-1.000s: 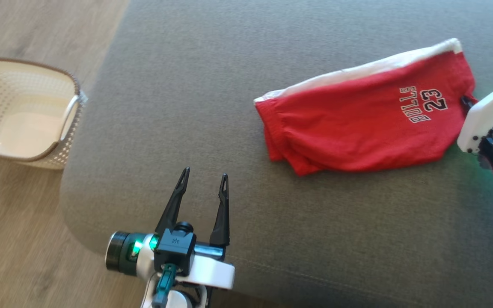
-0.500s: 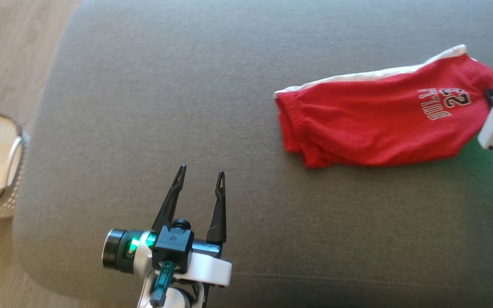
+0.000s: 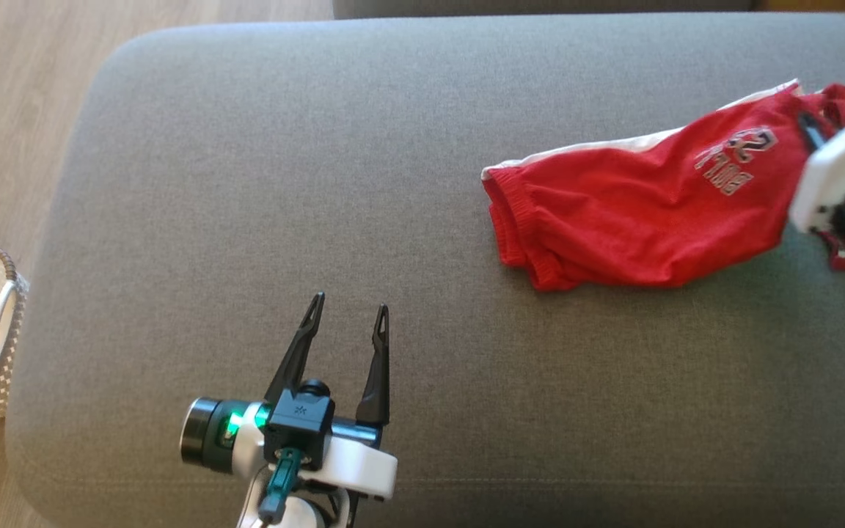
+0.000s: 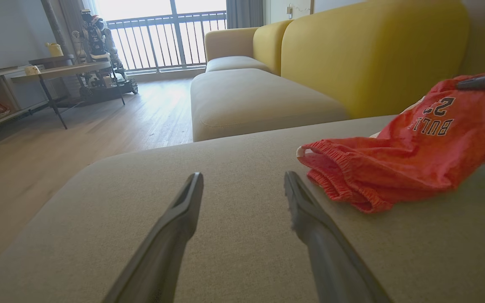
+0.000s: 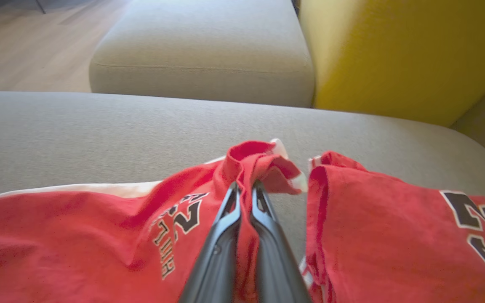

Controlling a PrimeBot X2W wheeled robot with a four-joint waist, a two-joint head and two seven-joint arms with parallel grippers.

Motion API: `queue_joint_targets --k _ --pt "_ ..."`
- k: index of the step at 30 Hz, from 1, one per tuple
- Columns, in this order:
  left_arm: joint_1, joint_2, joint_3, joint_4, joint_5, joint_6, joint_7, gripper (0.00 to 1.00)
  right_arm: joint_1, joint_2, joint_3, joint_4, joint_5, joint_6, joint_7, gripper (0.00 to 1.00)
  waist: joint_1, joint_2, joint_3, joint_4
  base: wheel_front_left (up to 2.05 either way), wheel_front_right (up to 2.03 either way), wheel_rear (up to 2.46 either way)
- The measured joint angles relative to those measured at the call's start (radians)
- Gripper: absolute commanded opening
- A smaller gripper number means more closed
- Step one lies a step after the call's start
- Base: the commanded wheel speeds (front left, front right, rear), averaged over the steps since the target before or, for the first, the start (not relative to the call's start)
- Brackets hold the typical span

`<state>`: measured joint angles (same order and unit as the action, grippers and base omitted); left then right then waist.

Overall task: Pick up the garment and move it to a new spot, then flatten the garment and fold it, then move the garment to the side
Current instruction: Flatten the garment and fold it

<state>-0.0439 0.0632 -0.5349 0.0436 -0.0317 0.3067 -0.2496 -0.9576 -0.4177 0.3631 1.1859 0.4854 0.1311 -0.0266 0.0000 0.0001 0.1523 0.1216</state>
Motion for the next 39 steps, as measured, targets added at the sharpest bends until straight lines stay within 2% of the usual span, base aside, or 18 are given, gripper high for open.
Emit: queue_joint_targets --k 6,17,24,25,26,33,39 --pt "0.017 0.000 0.001 0.018 -0.012 -0.018 0.000 1.00 0.000 0.054 0.104 -0.097 0.021 0.000 0.002 0.00 0.0000 0.0000 -0.038 0.011 0.00 0.00 0.00" --pt "0.068 0.002 0.003 0.029 -0.015 -0.045 0.000 1.00 0.039 0.168 0.338 -0.282 0.146 0.000 0.110 0.00 0.0000 0.0000 -0.105 0.054 0.00 0.00 0.00" --pt "0.083 0.002 0.003 0.031 -0.015 -0.057 0.000 1.00 0.147 0.201 0.414 -0.274 0.181 0.000 0.150 0.00 0.0000 0.0000 -0.118 0.078 0.00 0.00 0.00" --pt "0.083 0.002 0.003 0.031 -0.015 -0.057 0.000 1.00 0.155 0.201 0.414 -0.272 0.188 0.000 0.150 0.44 0.0000 0.0000 -0.118 0.079 0.00 0.00 0.00" --pt "0.083 0.002 0.003 0.031 -0.015 -0.057 0.000 1.00 0.160 0.202 0.409 -0.268 0.196 0.000 0.142 1.00 0.0000 0.0000 -0.118 0.080 0.00 0.00 0.00" --pt "0.084 0.002 0.011 0.030 -0.015 -0.057 0.000 1.00 0.205 0.226 0.293 -0.315 0.271 0.000 -0.055 1.00 0.0000 0.0000 -0.133 0.071 0.00 0.00 0.00" --pt "0.133 0.009 0.037 0.024 -0.015 -0.050 0.000 1.00 0.331 0.185 0.176 -0.344 0.248 0.000 -0.197 1.00 0.0000 0.0000 -0.168 0.038 0.00 0.00 0.00"
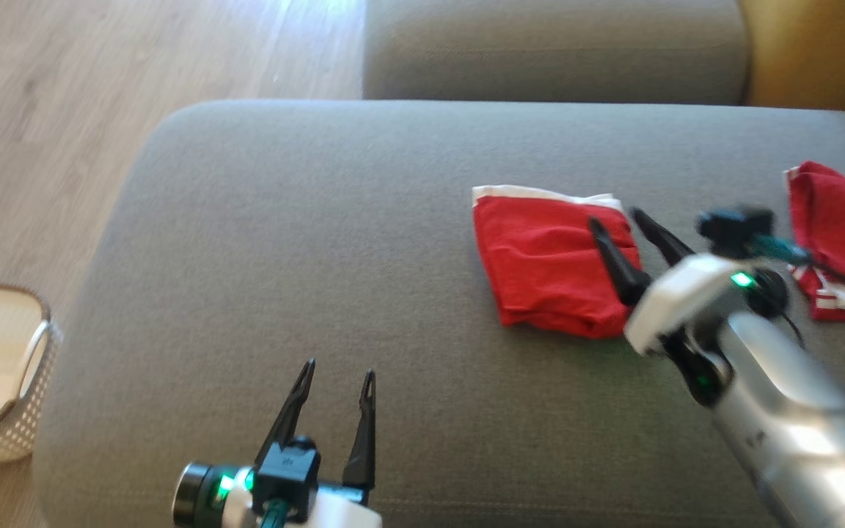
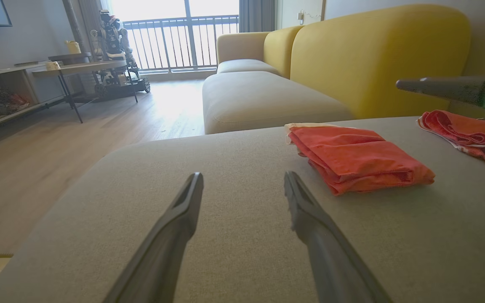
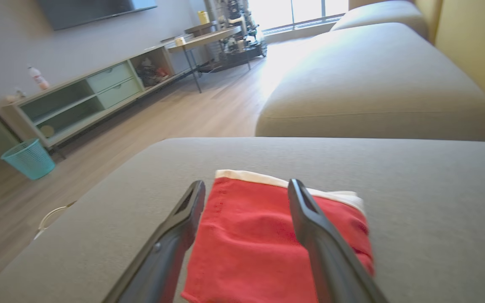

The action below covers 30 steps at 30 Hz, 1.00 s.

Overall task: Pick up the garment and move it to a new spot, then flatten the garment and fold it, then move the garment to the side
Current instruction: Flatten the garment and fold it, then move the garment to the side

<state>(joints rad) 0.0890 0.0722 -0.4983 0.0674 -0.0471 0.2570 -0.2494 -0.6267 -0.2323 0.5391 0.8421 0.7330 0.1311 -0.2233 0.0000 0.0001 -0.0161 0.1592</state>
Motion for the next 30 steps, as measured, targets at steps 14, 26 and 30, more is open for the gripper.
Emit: queue_joint_targets --k 14,26,30 --pt "0.080 0.022 0.098 -0.105 -0.008 0.058 0.000 1.00 0.518 0.137 -0.480 -0.486 -0.474 0.000 -0.028 1.00 0.0000 0.0000 -0.038 -0.106 0.00 0.00 0.00" --pt "0.137 0.036 0.138 -0.155 0.012 0.079 0.000 1.00 0.679 0.182 -0.534 -0.657 -0.581 0.000 -0.028 1.00 0.0000 0.0000 -0.064 -0.106 0.00 0.00 0.00" --pt "0.137 0.038 0.149 -0.160 0.012 0.078 0.000 1.00 0.679 0.182 -0.533 -0.658 -0.567 0.000 -0.028 1.00 0.0000 0.0000 -0.071 -0.102 0.00 0.00 0.00"
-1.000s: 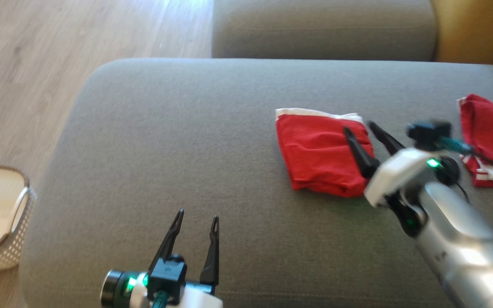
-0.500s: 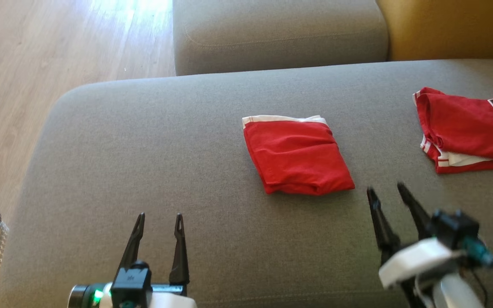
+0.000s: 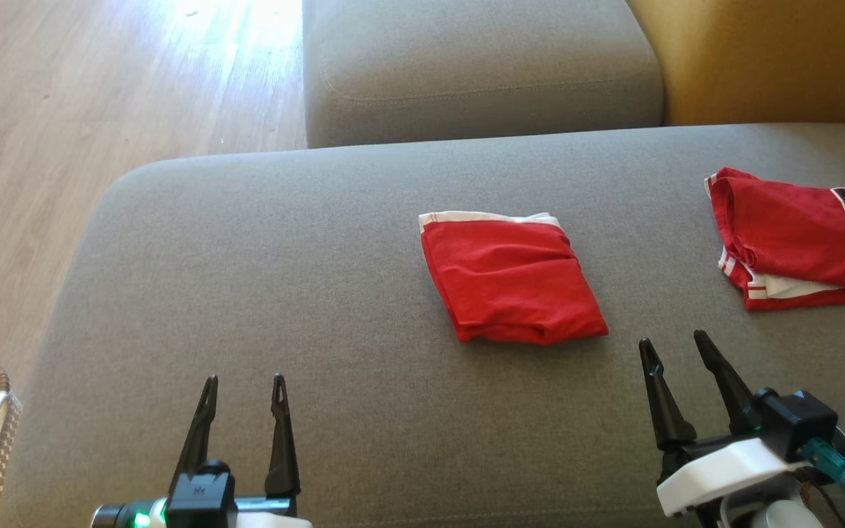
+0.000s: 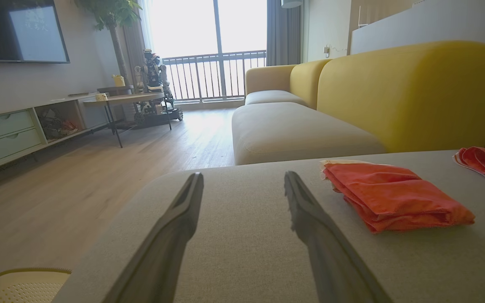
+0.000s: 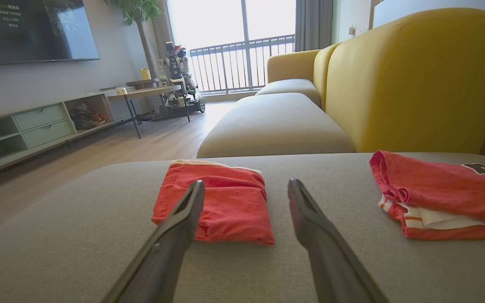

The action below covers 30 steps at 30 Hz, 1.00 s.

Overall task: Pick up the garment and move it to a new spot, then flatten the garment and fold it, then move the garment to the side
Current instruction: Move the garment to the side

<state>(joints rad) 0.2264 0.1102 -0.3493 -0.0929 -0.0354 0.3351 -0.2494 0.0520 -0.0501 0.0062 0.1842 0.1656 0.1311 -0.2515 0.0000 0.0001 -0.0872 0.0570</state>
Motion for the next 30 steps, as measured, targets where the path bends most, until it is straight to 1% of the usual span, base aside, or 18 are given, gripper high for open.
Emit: queue_joint_targets --k 23,27,30 --pt "0.022 0.000 0.007 0.002 0.000 -0.019 0.000 1.00 0.004 0.001 0.001 -0.010 0.012 0.000 0.000 1.00 0.0000 0.0000 0.014 0.008 0.00 0.00 0.00" --pt "0.018 -0.001 0.006 0.005 0.007 -0.023 0.000 1.00 0.000 0.002 0.000 0.027 0.030 0.000 0.000 1.00 0.0000 0.0000 0.029 0.020 0.00 0.00 0.00" --pt "0.016 -0.005 0.001 0.015 0.015 -0.027 0.000 1.00 -0.026 0.002 -0.004 0.092 0.058 0.000 0.000 1.00 0.0000 0.0000 0.045 0.035 0.00 0.00 0.00"
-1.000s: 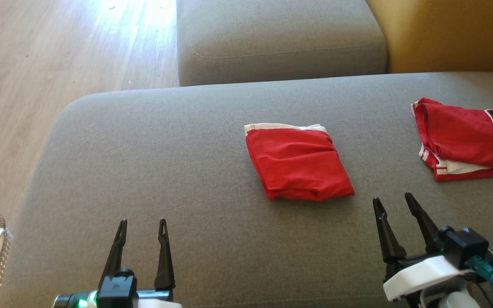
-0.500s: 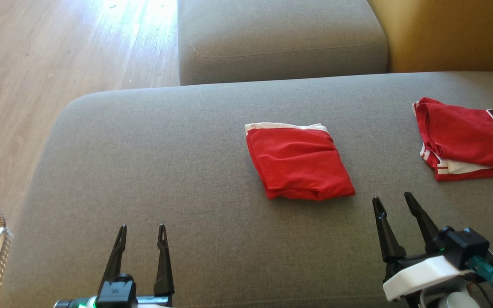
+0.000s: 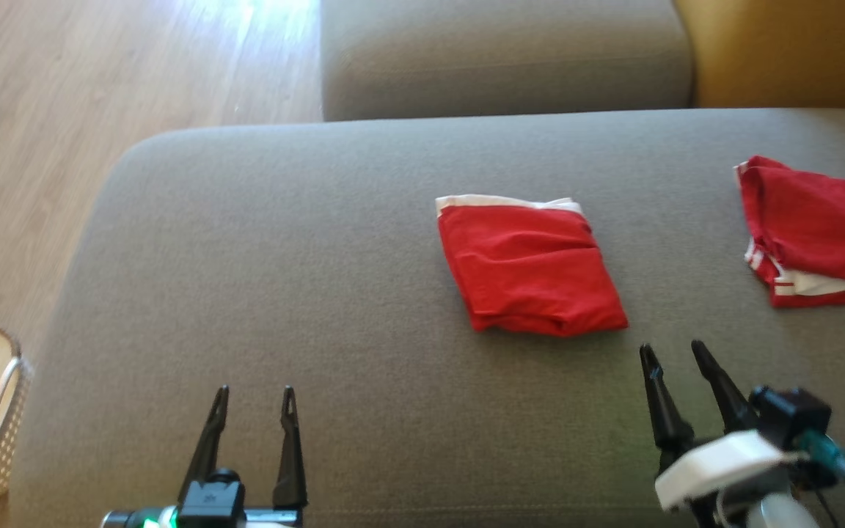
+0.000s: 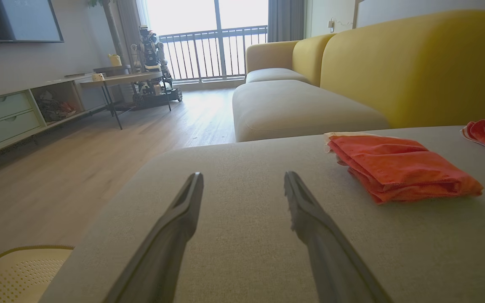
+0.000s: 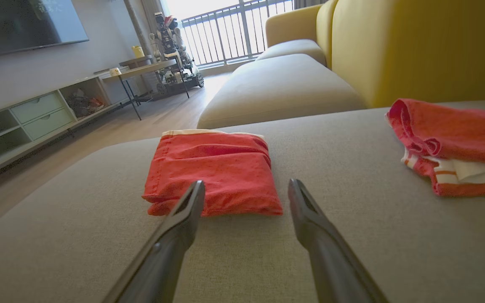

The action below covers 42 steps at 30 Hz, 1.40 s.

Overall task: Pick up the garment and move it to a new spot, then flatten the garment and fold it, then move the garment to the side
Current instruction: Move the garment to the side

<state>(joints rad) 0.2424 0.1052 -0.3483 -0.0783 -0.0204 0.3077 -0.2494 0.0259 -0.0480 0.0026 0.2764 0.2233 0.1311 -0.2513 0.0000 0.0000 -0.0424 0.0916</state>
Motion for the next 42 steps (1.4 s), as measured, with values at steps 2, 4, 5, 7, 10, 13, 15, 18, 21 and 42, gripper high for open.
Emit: queue_joint_targets --k 2,4,5,7,10,13,15,18,21,42 --pt "-0.002 -0.003 -0.008 0.007 0.001 -0.004 0.000 1.00 -0.048 0.000 -0.004 0.069 0.045 0.000 0.000 1.00 0.0000 0.0000 0.010 0.013 0.00 0.00 0.00" --pt "-0.005 -0.005 -0.022 0.012 0.002 -0.010 0.000 1.00 -0.120 0.000 -0.012 0.152 0.125 0.000 0.000 1.00 0.0000 0.0000 0.022 0.026 0.00 0.00 0.00" --pt "-0.009 -0.006 -0.029 0.013 0.002 -0.011 0.000 1.00 -0.164 0.000 -0.012 0.199 0.125 0.000 0.000 1.00 0.0000 0.0000 0.030 0.033 0.00 0.00 0.00" --pt "-0.028 -0.011 -0.038 0.016 0.003 -0.018 0.000 1.00 -0.255 -0.005 -0.011 0.286 0.128 0.000 0.000 1.00 0.0000 0.0000 0.049 0.047 0.00 0.00 0.00" --pt "-0.072 -0.013 -0.059 0.017 0.011 -0.026 0.000 1.00 -0.396 -0.045 -0.001 0.414 0.142 0.000 0.019 1.00 0.0000 0.0000 0.080 0.070 0.00 0.00 0.00" --pt "-0.102 -0.020 -0.088 0.023 0.011 -0.027 0.000 1.00 -0.557 -0.126 -0.001 0.562 0.146 0.000 0.066 1.00 0.0000 0.0000 0.122 0.109 0.00 0.00 0.00" --pt "-0.109 -0.024 -0.098 0.026 0.011 -0.027 0.000 1.00 -0.614 -0.156 0.006 0.629 0.146 0.000 0.098 1.00 0.0000 0.0000 0.142 0.129 0.00 0.00 0.00" --pt "-0.119 -0.027 -0.108 0.035 0.010 -0.027 0.000 1.00 -0.667 -0.181 0.030 0.703 0.146 0.000 0.144 1.00 0.0000 0.0000 0.170 0.157 0.00 0.00 0.00" --pt "-0.137 -0.031 -0.121 0.041 0.010 -0.026 0.000 1.00 -0.693 -0.186 0.074 0.752 0.163 0.000 0.193 1.00 0.0000 0.0000 0.190 0.180 0.00 0.00 0.00" --pt "-0.173 -0.039 -0.143 0.048 0.010 -0.026 0.000 1.00 -0.780 -0.214 0.207 0.913 0.230 0.000 0.241 0.35 0.0000 0.0000 0.222 0.186 0.00 0.00 0.00"
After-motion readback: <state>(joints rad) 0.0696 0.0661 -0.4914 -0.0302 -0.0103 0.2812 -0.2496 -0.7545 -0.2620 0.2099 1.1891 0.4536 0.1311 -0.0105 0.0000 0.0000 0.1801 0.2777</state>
